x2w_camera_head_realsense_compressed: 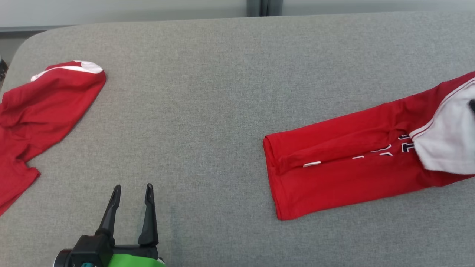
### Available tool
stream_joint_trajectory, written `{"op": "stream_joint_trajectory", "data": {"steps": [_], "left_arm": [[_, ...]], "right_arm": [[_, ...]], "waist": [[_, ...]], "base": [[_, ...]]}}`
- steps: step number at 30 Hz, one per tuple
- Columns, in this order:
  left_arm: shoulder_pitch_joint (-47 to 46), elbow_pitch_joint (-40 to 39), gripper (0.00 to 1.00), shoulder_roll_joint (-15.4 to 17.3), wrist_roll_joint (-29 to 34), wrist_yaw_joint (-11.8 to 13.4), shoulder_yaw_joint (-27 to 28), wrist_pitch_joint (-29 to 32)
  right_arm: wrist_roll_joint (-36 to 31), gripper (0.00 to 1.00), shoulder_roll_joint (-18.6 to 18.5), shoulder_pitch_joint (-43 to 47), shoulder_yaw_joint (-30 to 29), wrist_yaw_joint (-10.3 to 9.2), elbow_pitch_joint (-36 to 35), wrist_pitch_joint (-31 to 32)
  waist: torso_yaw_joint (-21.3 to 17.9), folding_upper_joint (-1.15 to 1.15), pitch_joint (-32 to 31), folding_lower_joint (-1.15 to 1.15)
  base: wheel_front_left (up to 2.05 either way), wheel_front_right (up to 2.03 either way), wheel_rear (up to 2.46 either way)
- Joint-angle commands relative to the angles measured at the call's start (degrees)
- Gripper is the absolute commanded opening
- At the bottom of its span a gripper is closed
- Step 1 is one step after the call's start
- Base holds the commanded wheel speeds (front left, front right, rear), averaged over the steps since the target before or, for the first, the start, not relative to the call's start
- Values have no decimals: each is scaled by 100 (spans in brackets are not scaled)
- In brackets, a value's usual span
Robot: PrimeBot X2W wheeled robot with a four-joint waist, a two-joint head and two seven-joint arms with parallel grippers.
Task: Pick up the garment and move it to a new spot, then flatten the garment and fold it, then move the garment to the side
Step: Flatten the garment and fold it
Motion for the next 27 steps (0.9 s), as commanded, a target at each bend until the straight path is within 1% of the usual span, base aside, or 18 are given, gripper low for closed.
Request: {"op": "stream_joint_trajectory", "data": {"steps": [1, 3, 5, 7, 8, 10, 11, 14, 16, 20, 24, 27], "left_arm": [[135, 19, 100, -7, 36, -29, 26, -16], [201, 37, 100, -13, -17, -36, 4, -16], [221, 30, 100, -14, 27, -51, -27, -16], [277, 46, 100, -13, 101, -67, -32, -16], [308, 23, 100, -11, 85, -27, -17, -16], [323, -25, 100, -11, 153, 3, -22, -17], [331, -45, 100, -11, 156, 16, -15, -17], [354, -96, 100, -12, 233, -7, -16, -17], [345, -124, 100, -12, 256, -7, 8, -17], [327, -153, 100, -12, 272, -29, -7, -17], [364, -153, 100, -12, 221, -39, -56, -17], [389, -122, 100, -12, 210, -29, -92, -17]], "right_arm": [[-32, 0, 229, 200, 234, 2, -181, 45], [-103, 0, 542, 341, 597, 2, -350, 22], [-160, 0, 961, 436, 981, 1, -345, -129], [-240, 0, 1310, 564, 1398, 1, -154, -344], [-296, 0, 1465, 605, 1561, 1, -13, -529], [-387, 0, 1626, 688, 1911, 1, 271, -854], [-415, 0, 1696, 705, 1990, 1, 418, -1034], [-439, 0, 1823, 740, 2267, 1, 900, -1636], [-449, 0, 1840, 644, 2389, 2, 1188, -1979], [-192, 0, 1858, 419, 2598, 2, 1751, -2623], [91, 0, 1860, 148, 2902, 2, 2227, -3076], [243, 0, 1860, -33, 3123, 2, 2482, -3262]], "waist": [[-18, 0, -202, 0], [-73, 0, -275, 0], [-127, 0, -341, 0], [-147, 0, -400, 0], [-152, 0, -424, 0], [-142, 0, -456, 0], [-141, 0, -464, 0], [-103, 0, -490, 0], [-83, 0, -487, 0], [-31, 0, -484, 0], [20, 0, -477, 0], [52, 0, -478, 0]], "base": [[0, 0, 0], [0, 0, 0], [0, 0, 0], [0, 0, 0], [0, 0, 0], [0, 0, 0], [0, 0, 0], [0, 0, 0], [0, 0, 0], [0, 0, 0], [0, 0, 0], [0, 0, 0]]}}
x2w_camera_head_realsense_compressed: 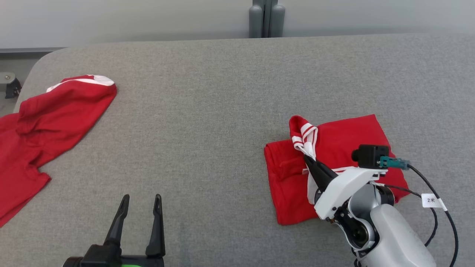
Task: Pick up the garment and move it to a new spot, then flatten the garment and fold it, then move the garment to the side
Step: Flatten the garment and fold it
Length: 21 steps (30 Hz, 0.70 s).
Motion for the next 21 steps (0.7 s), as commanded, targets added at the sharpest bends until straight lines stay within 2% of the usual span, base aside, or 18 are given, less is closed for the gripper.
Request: {"op": "stream_joint_trajectory", "data": {"steps": [1, 4, 5, 6, 7, 14, 18, 21], "left_arm": [[95, 9, 100, 6, -21, 11, -2, -17], [93, 40, 100, 6, -30, 33, -37, -17], [95, 49, 100, 6, -33, 36, -50, -17], [99, 55, 100, 6, -36, 41, -57, -17], [106, 62, 100, 6, -31, 50, -64, -17], [183, 96, 100, 5, 72, 39, -10, -17], [196, 83, 100, 5, 146, 21, 53, -17], [241, 89, 100, 5, 192, 6, 78, -17]], "right_arm": [[62, 0, -3, -128, 101, 2, 108, -85], [166, 0, -3, -231, 255, 2, 332, -176], [218, 12, -3, -267, 320, 2, 397, -213], [277, 62, 0, -297, 386, 2, 418, -249], [378, 100, 3, -321, 475, 2, 433, -299], [1435, 100, -4, -195, 1099, 2, -95, -749], [1337, 100, -28, -47, 1116, 2, -673, -1189], [1057, 100, -302, 187, 956, 1, -1062, -1559]], "waist": [[20, 0, -3, 0], [48, 0, -16, 0], [56, 0, -23, 0], [61, 0, -27, 0], [64, 0, -31, 0], [2, 0, -117, 0], [-45, 0, -209, 0], [-48, 0, -311, 0]], "base": [[0, 0, 0], [0, 0, 0], [0, 0, 0], [0, 0, 0], [0, 0, 0], [0, 0, 0], [0, 0, 0], [0, 0, 0]]}}
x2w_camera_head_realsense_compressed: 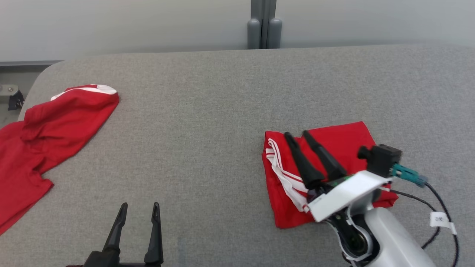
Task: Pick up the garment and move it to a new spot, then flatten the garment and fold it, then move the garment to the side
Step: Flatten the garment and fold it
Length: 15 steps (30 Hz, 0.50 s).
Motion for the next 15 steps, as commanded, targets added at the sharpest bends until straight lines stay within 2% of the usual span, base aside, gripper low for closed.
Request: {"op": "stream_joint_trajectory", "data": {"steps": [1, 5, 9, 12, 15], "left_arm": [[119, 7, 100, 5, 80, -18, 43, -17], [216, 11, 100, 5, 97, 27, 72, -17], [300, -16, 100, 7, 106, 69, 122, -17], [341, -27, 100, 7, 145, 80, 179, -17], [383, -31, 100, 7, 192, 84, 249, -17]], "right_arm": [[-160, 100, -188, 231, -172, 0, -116, -190], [-798, 100, -635, 706, -777, 1, -270, -706], [-1603, 100, -859, 1147, -1508, 1, -82, -1002], [-2427, 100, -950, 1419, -1968, 1, 111, -1107], [-3141, 100, -795, 1616, -2372, 1, 94, -1142]], "waist": [[-9, 0, -110, 0], [1, 0, -290, 0], [22, 0, -424, 0], [52, 0, -499, 0], [91, 0, -558, 0]], "base": [[0, 0, 0], [0, 0, 0], [0, 0, 0], [0, 0, 0], [0, 0, 0]]}}
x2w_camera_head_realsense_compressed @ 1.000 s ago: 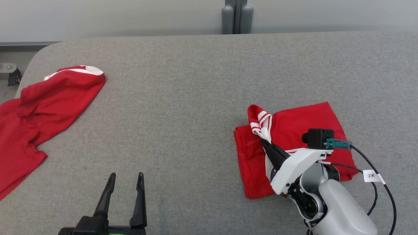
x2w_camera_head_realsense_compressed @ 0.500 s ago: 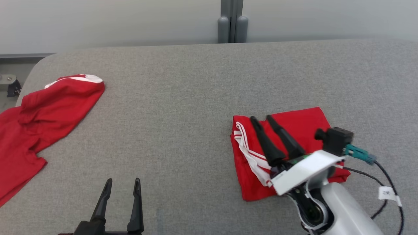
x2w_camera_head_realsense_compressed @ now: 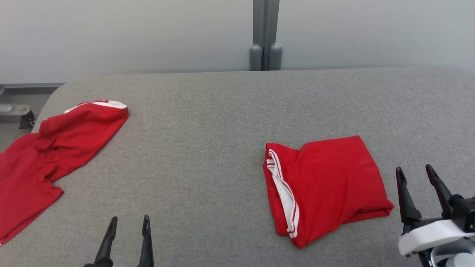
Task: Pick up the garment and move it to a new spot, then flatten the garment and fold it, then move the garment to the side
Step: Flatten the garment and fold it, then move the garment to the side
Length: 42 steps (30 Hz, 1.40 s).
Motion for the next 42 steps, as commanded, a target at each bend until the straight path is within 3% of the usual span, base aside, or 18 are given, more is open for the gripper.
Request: {"op": "stream_joint_trajectory", "data": {"steps": [1, 6, 14, 25, 33, 36, 38, 42], "left_arm": [[79, -2, 100, 10, 51, 13, 45, -17], [150, 72, 100, 8, 107, -41, 104, -17], [60, 80, 100, 9, 76, -230, 66, -17], [-83, 160, 100, 9, 33, -469, 65, -17], [-53, 229, 100, 9, -24, -520, 96, -17], [-66, 235, 100, 8, -12, -534, 83, -17], [-133, 238, 100, 9, -33, -541, 93, -17], [-243, 269, 100, 8, -3, -555, 34, -17]], "right_arm": [[-230, 100, 72, 73, -101, 0, -134, -40], [-720, 100, 331, 497, -349, -4, -271, -35], [-642, 100, 613, 680, -436, -4, -135, -37], [-555, 100, 657, 564, -366, -4, -22, -38], [316, 100, 683, 111, -211, -3, 309, -16], [777, 100, 515, -404, -129, 0, 334, 540], [1128, 100, 496, -757, -196, 1, 443, 1293], [1200, 100, 228, -1493, -192, -1, 775, 2994]], "waist": [[46, 0, -40, 0], [113, 0, -107, 0], [136, 0, -105, 0], [75, 0, -66, 0], [-9, 0, -46, 0], [-68, 0, 21, 0], [-112, 0, 128, 0], [-119, 0, 353, 0]], "base": [[0, 0, 0], [0, 0, 0], [0, 0, 0], [0, 0, 0], [0, 0, 0], [0, 0, 0], [0, 0, 0], [0, 0, 0]]}}
